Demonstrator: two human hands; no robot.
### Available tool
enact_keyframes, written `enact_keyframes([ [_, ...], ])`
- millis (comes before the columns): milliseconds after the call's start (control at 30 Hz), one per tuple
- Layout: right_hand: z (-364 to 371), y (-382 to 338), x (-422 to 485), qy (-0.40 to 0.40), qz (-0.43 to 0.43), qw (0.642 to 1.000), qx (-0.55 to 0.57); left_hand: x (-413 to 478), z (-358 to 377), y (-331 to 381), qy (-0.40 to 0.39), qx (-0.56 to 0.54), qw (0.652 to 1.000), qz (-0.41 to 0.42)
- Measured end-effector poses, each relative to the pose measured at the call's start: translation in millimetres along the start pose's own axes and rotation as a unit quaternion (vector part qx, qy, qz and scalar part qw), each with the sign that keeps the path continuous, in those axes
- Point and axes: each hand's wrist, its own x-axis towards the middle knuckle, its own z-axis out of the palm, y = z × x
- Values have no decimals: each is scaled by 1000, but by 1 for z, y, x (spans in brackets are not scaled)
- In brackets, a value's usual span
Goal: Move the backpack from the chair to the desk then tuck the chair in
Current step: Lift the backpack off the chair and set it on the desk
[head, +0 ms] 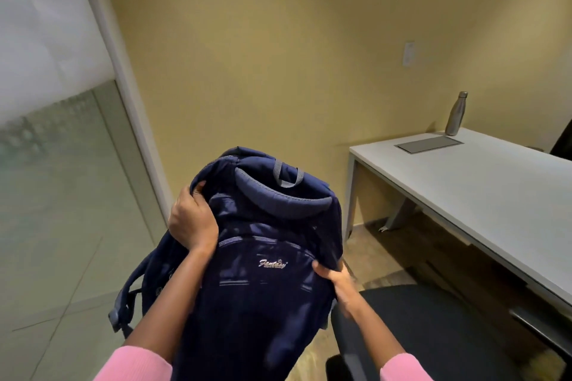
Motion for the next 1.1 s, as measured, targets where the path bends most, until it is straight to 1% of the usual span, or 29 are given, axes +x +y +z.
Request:
enact_keyframes([
  [100, 20, 1, 42, 53, -29, 998, -14, 27, 35, -23, -21, -2, 1000, -11],
  [300, 60, -5, 126, 147, -94, 982, -76, 92, 103, -63, -62, -27, 995, -77],
  [467, 69, -22, 188, 211, -128, 965, -93, 131, 163, -70, -109, -71, 988, -85],
  [633, 65, -50, 238, 278, -148, 942, -116, 161, 225, -56, -146, -115, 980, -76],
  [733, 53, -70, 267, 299, -162, 931, -132, 175, 264, -41, -156, -135, 976, -67],
  [933, 16, -108, 336, 343, -190, 908, -146, 196, 351, -11, -177, -168, 968, -55],
  [1100, -20, -142, 389, 384, -217, 887, -136, 208, 425, 21, -203, -202, 957, -45],
])
